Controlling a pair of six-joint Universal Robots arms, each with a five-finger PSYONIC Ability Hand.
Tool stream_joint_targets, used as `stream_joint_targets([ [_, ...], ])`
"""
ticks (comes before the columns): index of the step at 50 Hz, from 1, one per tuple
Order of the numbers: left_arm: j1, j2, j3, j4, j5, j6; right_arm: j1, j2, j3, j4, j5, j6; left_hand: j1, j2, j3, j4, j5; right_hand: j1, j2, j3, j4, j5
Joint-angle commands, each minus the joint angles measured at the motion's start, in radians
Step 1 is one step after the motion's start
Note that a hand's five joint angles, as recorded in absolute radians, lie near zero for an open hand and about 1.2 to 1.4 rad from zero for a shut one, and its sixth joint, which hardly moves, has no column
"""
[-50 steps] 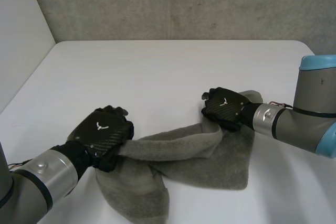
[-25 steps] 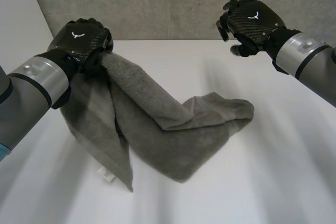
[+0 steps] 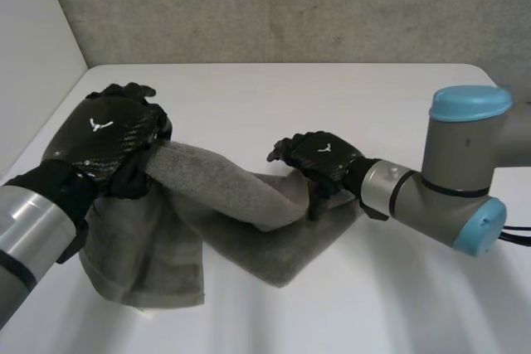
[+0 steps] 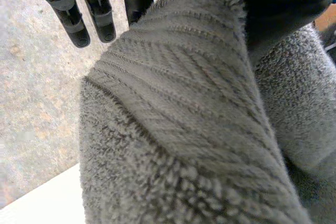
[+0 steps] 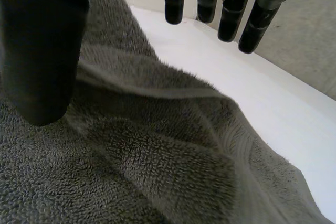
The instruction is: Fold the towel.
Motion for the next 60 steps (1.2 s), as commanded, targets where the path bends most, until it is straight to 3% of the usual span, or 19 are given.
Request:
stream_joint_targets([
  [1,0.003,0.048,-0.010,-0.004,0.001,0.000,0.018,0.068,-0.036,-0.033,0.004,-0.047,0.049,0.030,-0.052,-0.059,0.032,0.072,0.054,-0.044,-0.076,0.073],
  [8,0.002,0.076,-0.028,-0.004,0.001,0.000,0.029,0.111,-0.064,-0.053,0.012,-0.044,0.043,0.024,-0.052,-0.059,0.026,0.481,0.462,-0.044,-0.076,0.482],
  [11,0.003,0.076,-0.030,-0.004,0.001,0.001,0.030,0.104,-0.064,-0.052,0.012,-0.038,0.043,0.024,-0.052,-0.059,0.026,1.010,0.992,-0.044,-0.076,1.011],
  [13,0.008,0.074,-0.034,-0.004,0.001,0.001,0.032,0.101,-0.062,-0.052,0.012,-0.034,0.043,0.024,-0.052,-0.059,0.026,1.153,1.135,-0.044,-0.076,1.155],
  [21,0.101,0.042,-0.013,0.017,0.004,0.003,0.015,-0.005,-0.084,-0.053,0.015,-0.034,0.040,0.021,-0.052,-0.059,0.023,1.155,1.136,-0.044,-0.076,1.156],
  [26,0.109,-0.117,0.123,0.107,0.014,0.027,-0.040,-0.102,-0.188,-0.058,0.032,-0.030,0.052,0.033,-0.052,-0.059,0.035,1.155,1.136,-0.044,-0.076,1.156],
  [27,0.109,-0.117,0.124,0.108,0.014,0.027,-0.059,-0.132,-0.247,-0.064,0.052,-0.020,0.052,0.033,-0.052,-0.059,0.035,1.155,1.136,-0.044,-0.076,1.156],
  [29,0.094,-0.256,0.371,0.117,-0.015,0.050,-0.068,-0.163,-0.311,-0.078,0.093,0.006,0.073,0.053,-0.052,-0.059,0.056,1.155,1.136,-0.044,-0.076,1.156],
  [31,0.089,-0.281,0.465,0.105,-0.045,0.047,-0.083,-0.235,-0.380,-0.162,0.212,0.072,0.096,0.077,-0.052,-0.059,0.079,1.155,1.136,-0.044,-0.076,1.156],
  [34,0.065,-0.292,0.589,0.099,-0.117,0.050,-0.100,-0.339,-0.350,-0.280,0.291,0.117,0.102,0.083,-0.052,-0.059,0.085,1.155,1.136,-0.044,-0.076,1.156],
  [37,0.060,-0.277,0.611,0.141,-0.153,0.046,-0.111,-0.384,-0.302,-0.328,0.291,0.128,0.102,0.083,-0.052,-0.059,0.085,1.155,1.136,-0.044,-0.076,1.156],
  [41,0.061,-0.246,0.556,0.201,-0.156,0.046,-0.142,-0.451,-0.103,-0.360,0.177,0.131,0.102,0.083,-0.052,-0.059,0.085,1.155,1.136,-0.044,-0.076,1.156],
  [45,0.058,-0.243,0.348,0.249,-0.138,0.055,-0.143,-0.450,0.139,-0.335,0.041,0.103,0.084,0.065,-0.052,-0.059,0.067,1.155,1.136,-0.044,-0.076,1.156],
  [48,0.063,-0.249,0.207,0.273,-0.084,0.057,-0.143,-0.442,0.217,-0.335,0.021,0.080,0.081,0.062,-0.052,-0.059,0.065,1.155,1.136,-0.044,-0.076,1.156],
  [50,0.063,-0.261,0.143,0.293,-0.047,0.057,-0.145,-0.403,0.340,-0.340,0.017,0.001,0.079,0.059,-0.052,-0.059,0.062,0.522,0.504,-0.044,-0.076,0.524],
  [51,0.063,-0.292,0.084,0.319,-0.014,0.058,-0.145,-0.402,0.341,-0.340,0.017,0.000,0.079,0.059,-0.052,-0.059,0.062,0.519,0.500,-0.044,-0.076,0.520],
  [52,0.063,-0.292,0.084,0.319,-0.013,0.058,-0.149,-0.381,0.394,-0.331,0.018,-0.054,0.079,0.059,-0.052,-0.059,0.062,0.283,0.265,-0.044,-0.076,0.285],
  [54,0.043,-0.378,0.010,0.353,0.031,0.061,-0.154,-0.356,0.430,-0.328,0.024,-0.103,0.070,0.050,-0.052,-0.059,0.053,0.281,0.263,-0.044,-0.076,0.282],
  [60,0.032,-0.470,-0.016,0.309,0.045,0.095,-0.159,-0.244,0.490,-0.286,0.052,-0.190,0.073,0.053,-0.052,-0.059,0.056,0.301,0.283,-0.044,-0.076,0.303],
])
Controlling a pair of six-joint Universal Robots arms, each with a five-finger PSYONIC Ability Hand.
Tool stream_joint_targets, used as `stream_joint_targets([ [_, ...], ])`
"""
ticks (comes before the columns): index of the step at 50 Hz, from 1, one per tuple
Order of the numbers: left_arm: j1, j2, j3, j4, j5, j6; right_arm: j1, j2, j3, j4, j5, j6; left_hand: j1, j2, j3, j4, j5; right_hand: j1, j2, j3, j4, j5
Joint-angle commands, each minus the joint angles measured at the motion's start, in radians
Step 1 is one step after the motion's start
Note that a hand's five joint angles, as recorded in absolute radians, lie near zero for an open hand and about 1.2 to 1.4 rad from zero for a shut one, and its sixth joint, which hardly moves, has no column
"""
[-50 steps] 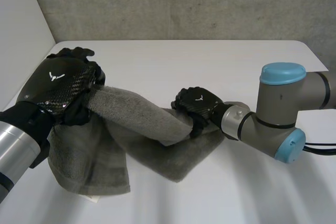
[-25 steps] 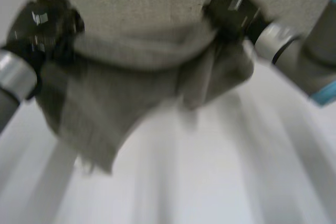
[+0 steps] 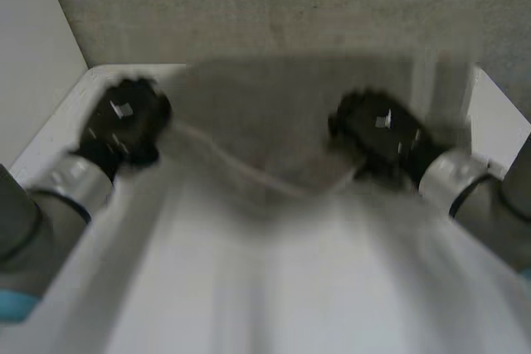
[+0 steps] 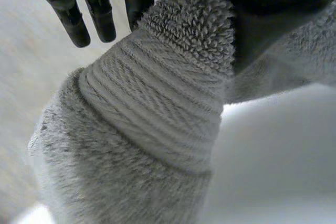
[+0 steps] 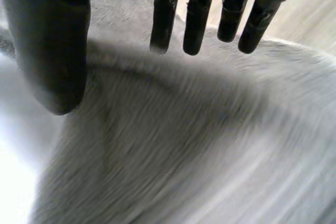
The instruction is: Fold the towel.
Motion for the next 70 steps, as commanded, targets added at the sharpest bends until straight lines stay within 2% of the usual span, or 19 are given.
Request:
stream_joint_targets([
  [1,-0.016,-0.115,-0.048,-0.029,0.032,0.033,-0.002,0.134,0.043,0.066,0.048,-0.096,0.063,0.019,-0.052,-0.059,0.033,-0.031,-0.038,-0.044,-0.076,-0.003],
  [5,0.002,-0.118,-0.039,-0.075,0.032,0.079,-0.004,0.166,0.016,0.122,0.071,-0.099,0.060,0.016,-0.052,-0.059,0.030,0.004,-0.003,-0.044,-0.076,0.032],
  [21,0.050,-0.066,-0.044,-0.103,0.029,0.081,-0.016,0.139,0.003,0.143,0.088,-0.099,0.057,0.013,-0.052,-0.059,0.027,0.013,0.006,-0.044,-0.076,0.041],
  [27,0.078,-0.060,-0.047,-0.132,0.035,0.076,-0.068,0.134,-0.032,0.200,0.083,-0.139,0.057,0.013,-0.052,-0.059,0.027,0.007,0.000,-0.044,-0.076,0.035],
  [37,0.079,-0.060,-0.048,-0.132,0.037,0.075,-0.111,0.195,-0.096,0.220,0.082,-0.221,0.054,0.010,-0.052,-0.059,0.024,0.136,0.129,-0.044,-0.076,0.164],
  [59,0.085,-0.060,-0.056,-0.132,0.037,0.076,-0.111,0.298,-0.181,0.274,0.086,-0.218,0.054,0.010,-0.052,-0.059,0.024,0.169,0.162,-0.044,-0.076,0.197],
  [61,0.085,-0.060,-0.056,-0.132,0.037,0.076,-0.113,0.309,-0.194,0.307,0.079,-0.218,0.051,0.007,-0.052,-0.059,0.021,0.323,0.316,-0.044,-0.076,0.351],
  [62,0.085,-0.060,-0.056,-0.132,0.037,0.076,-0.113,0.309,-0.195,0.307,0.079,-0.218,0.051,0.007,-0.052,-0.059,0.021,0.324,0.317,-0.044,-0.076,0.352],
  [64,0.087,-0.060,-0.055,-0.132,0.037,0.076,-0.113,0.313,-0.207,0.342,0.070,-0.219,0.051,0.007,-0.052,-0.059,0.021,0.625,0.618,-0.044,-0.076,0.653],
  [65,0.088,-0.058,-0.055,-0.132,0.037,0.078,-0.113,0.313,-0.207,0.343,0.070,-0.219,0.051,0.007,-0.052,-0.059,0.021,0.627,0.620,-0.044,-0.076,0.655],
  [66,0.091,-0.058,-0.055,-0.132,0.035,0.078,-0.116,0.313,-0.208,0.355,0.065,-0.219,0.051,0.007,-0.052,-0.059,0.021,0.815,0.808,-0.044,-0.076,0.842],
  [70,0.098,-0.055,-0.053,-0.133,0.034,0.078,-0.128,0.306,-0.205,0.369,0.063,-0.211,0.051,0.007,-0.052,-0.059,0.021,0.817,0.810,-0.044,-0.076,0.844],
])
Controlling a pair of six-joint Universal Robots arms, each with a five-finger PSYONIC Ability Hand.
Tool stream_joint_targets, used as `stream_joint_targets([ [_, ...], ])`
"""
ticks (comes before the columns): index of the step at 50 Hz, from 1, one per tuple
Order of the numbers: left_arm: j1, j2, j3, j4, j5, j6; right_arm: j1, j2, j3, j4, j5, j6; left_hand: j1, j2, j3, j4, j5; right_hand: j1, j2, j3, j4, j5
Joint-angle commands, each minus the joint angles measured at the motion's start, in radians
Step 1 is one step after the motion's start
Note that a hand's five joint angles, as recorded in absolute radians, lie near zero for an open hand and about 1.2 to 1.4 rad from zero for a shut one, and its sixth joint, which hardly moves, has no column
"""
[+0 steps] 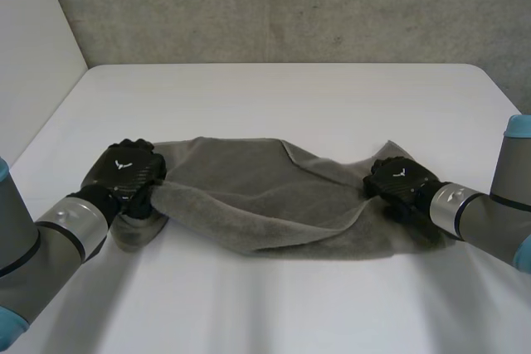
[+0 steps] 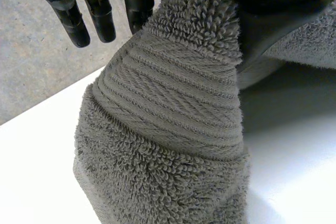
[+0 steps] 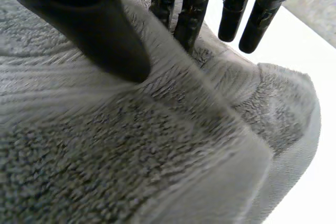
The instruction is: Fold the towel.
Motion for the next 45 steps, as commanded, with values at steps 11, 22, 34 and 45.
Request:
stream_joint_targets([
  [11,0.021,0.088,0.007,-0.047,-0.004,-0.005,-0.061,-0.245,0.084,0.099,-0.045,0.014,0.030,-0.013,-0.052,-0.059,0.000,0.094,0.133,-0.044,-0.076,0.093],
  [22,0.029,0.140,-0.001,-0.070,0.001,-0.010,-0.061,-0.320,0.138,0.111,-0.065,0.002,0.021,-0.022,-0.052,-0.059,-0.008,0.022,0.060,-0.044,-0.076,0.020],
  [34,0.023,0.136,-0.024,-0.069,0.002,-0.010,-0.058,-0.267,0.200,0.108,-0.071,-0.002,0.021,-0.022,-0.052,-0.059,-0.008,0.007,0.046,-0.044,-0.076,0.006],
  [45,0.031,0.133,-0.028,-0.067,0.005,-0.007,-0.058,-0.271,0.213,0.116,-0.067,-0.001,0.057,0.013,-0.052,-0.059,0.027,0.094,0.133,-0.044,-0.076,0.093],
])
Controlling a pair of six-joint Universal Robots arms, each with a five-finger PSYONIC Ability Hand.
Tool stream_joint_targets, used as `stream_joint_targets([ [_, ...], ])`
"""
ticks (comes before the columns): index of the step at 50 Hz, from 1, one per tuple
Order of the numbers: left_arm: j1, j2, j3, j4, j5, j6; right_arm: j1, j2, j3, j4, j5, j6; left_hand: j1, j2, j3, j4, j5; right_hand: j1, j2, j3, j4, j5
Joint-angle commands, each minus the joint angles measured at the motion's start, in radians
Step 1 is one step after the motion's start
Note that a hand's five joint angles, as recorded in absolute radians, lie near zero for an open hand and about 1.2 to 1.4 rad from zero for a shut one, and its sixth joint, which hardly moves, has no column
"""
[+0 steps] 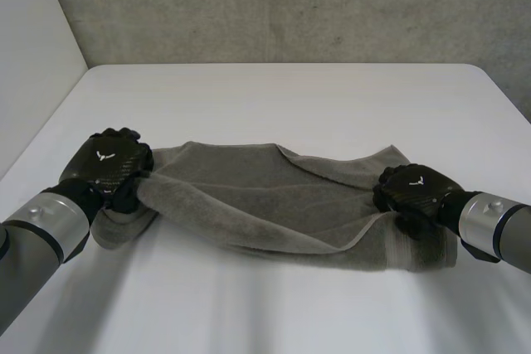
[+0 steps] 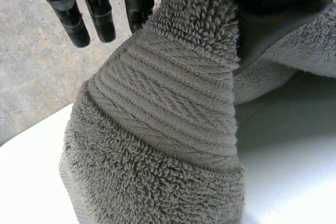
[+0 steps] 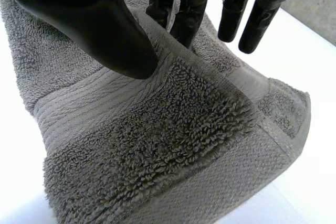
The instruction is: Fold the towel.
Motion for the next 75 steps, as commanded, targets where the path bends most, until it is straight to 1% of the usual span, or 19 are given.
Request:
stream_joint_targets([
  [1,0.004,-0.002,-0.001,0.001,0.003,0.003,0.002,-0.013,-0.012,0.011,0.002,0.005,0.057,0.016,-0.052,-0.059,0.029,0.072,0.073,-0.044,-0.076,0.058],
  [7,0.015,-0.052,0.116,0.018,0.000,0.014,0.011,-0.014,-0.151,0.025,0.010,0.011,0.106,0.066,-0.052,-0.059,0.079,0.072,0.073,-0.044,-0.076,0.058],
  [9,0.013,-0.108,0.191,0.020,-0.009,0.014,0.013,-0.010,-0.330,0.031,0.028,0.038,0.106,0.066,-0.052,-0.059,0.079,0.072,0.073,-0.044,-0.076,0.058],
  [11,-0.008,-0.211,0.408,-0.003,-0.023,0.005,0.014,-0.005,-0.446,0.033,0.048,0.079,0.106,0.066,-0.052,-0.059,0.079,0.072,0.073,-0.044,-0.076,0.058],
  [12,-0.008,-0.212,0.409,-0.003,-0.023,0.005,0.014,-0.005,-0.447,0.033,0.049,0.080,0.106,0.066,-0.052,-0.059,0.079,0.072,0.073,-0.044,-0.076,0.058],
  [14,-0.040,-0.246,0.626,-0.073,-0.069,0.003,0.020,-0.007,-0.664,0.013,0.099,0.237,0.106,0.066,-0.052,-0.059,0.079,0.072,0.073,-0.044,-0.076,0.058],
  [15,-0.041,-0.246,0.627,-0.074,-0.069,0.003,0.020,-0.007,-0.665,0.013,0.099,0.238,0.106,0.066,-0.052,-0.059,0.079,0.072,0.073,-0.044,-0.076,0.058],
  [17,-0.059,-0.244,0.714,-0.104,-0.092,-0.003,0.022,-0.019,-0.797,-0.053,0.127,0.421,0.106,0.066,-0.052,-0.059,0.079,0.072,0.073,-0.044,-0.076,0.058],
  [20,-0.088,-0.223,0.811,-0.089,-0.109,-0.040,0.022,-0.031,-0.802,-0.104,0.131,0.496,0.106,0.066,-0.052,-0.059,0.079,0.072,0.073,-0.044,-0.076,0.058],
  [24,-0.079,-0.144,0.797,-0.002,-0.107,-0.129,0.027,-0.065,-0.696,-0.197,0.122,0.571,0.106,0.066,-0.052,-0.059,0.079,0.072,0.073,-0.044,-0.076,0.058],
  [26,-0.050,-0.121,0.669,0.113,-0.101,-0.228,0.027,-0.060,-0.578,-0.190,0.110,0.520,0.106,0.066,-0.052,-0.059,0.079,0.072,0.073,-0.044,-0.076,0.058],
  [29,-0.044,-0.137,0.598,0.129,-0.089,-0.222,0.023,-0.057,-0.450,-0.191,0.101,0.433,0.106,0.066,-0.052,-0.059,0.079,0.072,0.073,-0.044,-0.076,0.058],
  [33,-0.041,-0.183,0.438,0.129,-0.023,-0.178,0.023,-0.057,-0.287,-0.196,0.096,0.327,0.106,0.066,-0.052,-0.059,0.079,0.072,0.073,-0.044,-0.076,0.058],
  [35,-0.018,-0.235,0.264,0.138,0.044,-0.085,0.022,-0.031,-0.195,-0.201,0.093,0.279,0.106,0.066,-0.052,-0.059,0.079,0.072,0.073,-0.044,-0.076,0.058],
  [38,-0.015,-0.311,0.174,0.132,0.063,0.019,0.019,-0.002,-0.110,-0.204,0.075,0.258,0.078,0.037,-0.052,-0.059,0.050,0.072,0.073,-0.044,-0.076,0.058],
  [43,-0.015,-0.344,0.133,0.118,0.060,0.100,0.014,0.004,0.016,-0.233,0.016,0.232,0.022,-0.019,-0.052,-0.059,-0.006,0.072,0.073,-0.044,-0.076,0.058],
  [55,-0.008,-0.241,0.110,-0.008,0.061,0.117,0.011,0.000,0.025,-0.244,0.013,0.227,-0.275,-0.315,-0.052,-0.059,-0.302,0.072,0.073,-0.044,-0.076,0.058],
  [64,-0.001,-0.167,0.082,-0.065,0.063,0.126,0.011,-0.002,0.031,-0.244,0.010,0.227,-0.342,-0.383,-0.052,-0.059,-0.370,0.072,0.073,-0.044,-0.076,0.058],
  [75,0.076,-0.091,0.053,-0.184,0.069,0.158,0.011,-0.005,0.036,-0.242,0.010,0.227,-0.381,-0.421,-0.052,-0.059,-0.408,0.072,0.073,-0.044,-0.076,0.058],
])
